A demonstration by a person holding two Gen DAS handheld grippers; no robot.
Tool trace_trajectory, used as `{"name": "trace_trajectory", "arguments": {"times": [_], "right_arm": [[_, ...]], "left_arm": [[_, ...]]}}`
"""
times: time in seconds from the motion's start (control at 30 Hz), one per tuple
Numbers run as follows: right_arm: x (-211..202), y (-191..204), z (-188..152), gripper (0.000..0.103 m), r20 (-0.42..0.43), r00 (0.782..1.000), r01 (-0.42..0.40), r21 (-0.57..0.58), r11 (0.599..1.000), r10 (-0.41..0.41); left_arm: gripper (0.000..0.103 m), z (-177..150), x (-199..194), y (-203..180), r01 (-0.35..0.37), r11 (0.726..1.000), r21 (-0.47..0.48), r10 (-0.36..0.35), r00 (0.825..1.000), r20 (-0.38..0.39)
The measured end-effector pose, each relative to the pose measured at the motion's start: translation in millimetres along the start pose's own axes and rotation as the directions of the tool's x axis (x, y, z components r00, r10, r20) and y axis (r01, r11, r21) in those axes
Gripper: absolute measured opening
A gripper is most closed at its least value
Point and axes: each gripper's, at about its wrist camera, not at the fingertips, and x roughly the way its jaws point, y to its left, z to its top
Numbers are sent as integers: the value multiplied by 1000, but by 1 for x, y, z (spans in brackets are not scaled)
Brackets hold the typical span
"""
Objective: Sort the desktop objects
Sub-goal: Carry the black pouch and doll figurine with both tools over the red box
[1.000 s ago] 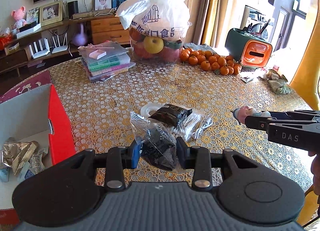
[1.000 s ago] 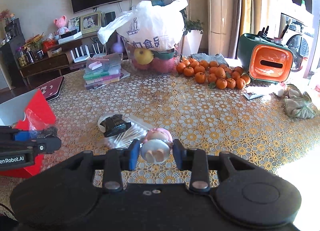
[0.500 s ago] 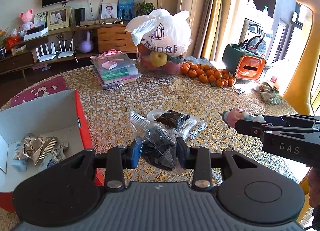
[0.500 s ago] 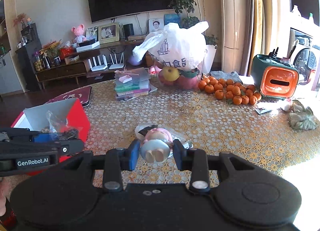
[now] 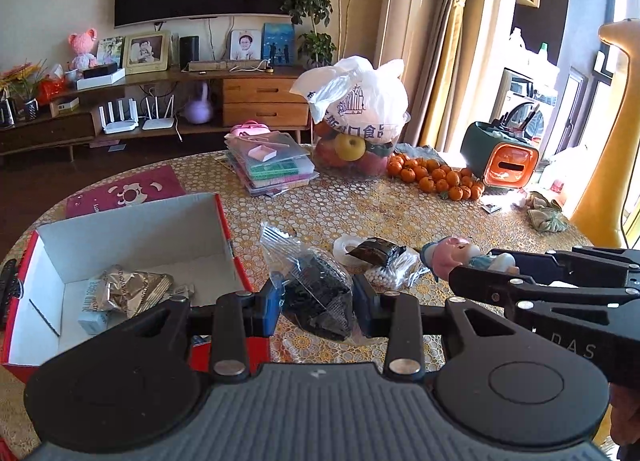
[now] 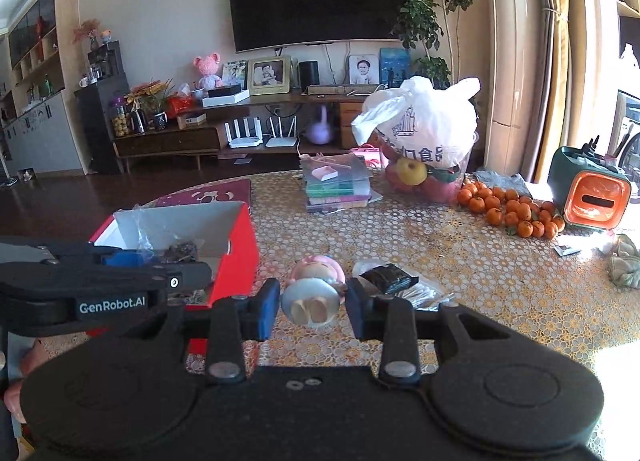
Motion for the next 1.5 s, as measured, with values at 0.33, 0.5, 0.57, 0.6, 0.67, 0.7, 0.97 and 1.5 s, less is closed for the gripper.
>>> {"name": "trace_trajectory", "arguments": {"times": [0.33,0.5,0.57,0.6,0.67,0.7,0.97,1.5], "right_arm": [[3,51,7,35,8,997,-73,-62,995,74],[8,73,8,35,4,994,-110,-81,991,110],[12,81,9,35,1,993,-120,-88,989,121],[14,85,10,35,2,992,-125,-91,988,126],[17,93,11,35,0,991,-133,-98,986,133],[19,97,12,35,-1,990,-137,-102,985,138],[42,121,15,35,-28,987,-163,-130,978,161],[99,136,24,35,-75,986,-159,-167,973,148]], "left_arm": [[36,-6,-30,43,-50,998,-29,51,998,30],[36,-11,-41,66,-79,996,-49,80,996,31],[36,-13,-45,77,-93,994,-60,95,995,31],[36,-14,-47,82,-100,993,-65,102,994,30],[36,-16,-49,93,-113,991,-76,115,993,29],[36,-17,-50,97,-120,990,-81,122,992,27],[36,-25,-46,132,-160,981,-109,160,987,-3],[36,-19,5,186,-237,967,-98,227,968,-104]]}}
